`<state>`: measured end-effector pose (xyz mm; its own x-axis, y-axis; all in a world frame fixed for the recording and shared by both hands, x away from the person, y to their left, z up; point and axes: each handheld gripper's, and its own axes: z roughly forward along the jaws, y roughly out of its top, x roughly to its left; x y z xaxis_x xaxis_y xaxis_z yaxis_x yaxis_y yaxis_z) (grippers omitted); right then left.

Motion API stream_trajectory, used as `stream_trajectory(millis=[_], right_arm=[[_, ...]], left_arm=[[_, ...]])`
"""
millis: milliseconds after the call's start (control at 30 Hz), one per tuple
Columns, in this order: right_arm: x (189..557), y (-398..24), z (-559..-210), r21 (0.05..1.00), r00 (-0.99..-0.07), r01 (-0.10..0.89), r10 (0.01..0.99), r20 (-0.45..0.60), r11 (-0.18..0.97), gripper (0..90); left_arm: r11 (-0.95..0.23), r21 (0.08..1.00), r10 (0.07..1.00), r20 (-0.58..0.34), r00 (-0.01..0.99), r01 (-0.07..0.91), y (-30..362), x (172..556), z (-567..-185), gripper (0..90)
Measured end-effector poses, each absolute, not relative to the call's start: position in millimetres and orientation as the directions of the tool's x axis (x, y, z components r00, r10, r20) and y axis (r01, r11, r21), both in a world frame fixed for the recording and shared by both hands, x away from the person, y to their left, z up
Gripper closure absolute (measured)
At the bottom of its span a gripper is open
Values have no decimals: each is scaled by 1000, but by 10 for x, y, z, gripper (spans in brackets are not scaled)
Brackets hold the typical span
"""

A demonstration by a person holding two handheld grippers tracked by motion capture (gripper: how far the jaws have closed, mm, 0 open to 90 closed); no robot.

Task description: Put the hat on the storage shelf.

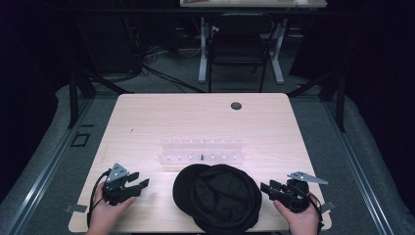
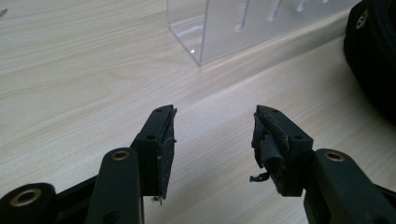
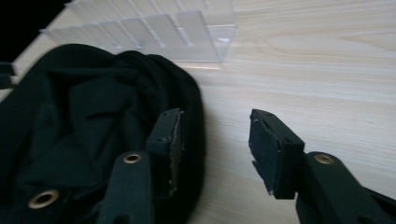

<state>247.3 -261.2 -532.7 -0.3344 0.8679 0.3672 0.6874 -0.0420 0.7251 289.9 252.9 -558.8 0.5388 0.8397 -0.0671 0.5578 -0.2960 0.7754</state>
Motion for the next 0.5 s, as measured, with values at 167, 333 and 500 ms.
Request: stream_trajectory(millis=[167, 333, 500], right_arm=[[2495, -2500, -5338, 701, -349, 713, 857, 378, -19, 551], [2534, -2432, -5407, 646, -353, 764, 836, 420, -2, 681], [2581, -2443, -5414, 626, -363, 780, 803, 472, -16, 806]], left_arm=[[-308, 773, 830, -67, 554, 554, 2530, 2896, -5570, 488], [-316, 770, 829, -60, 556, 555, 2536, 2892, -5586, 489], [-314, 773, 832, -56, 552, 552, 2562, 2866, -5582, 489]])
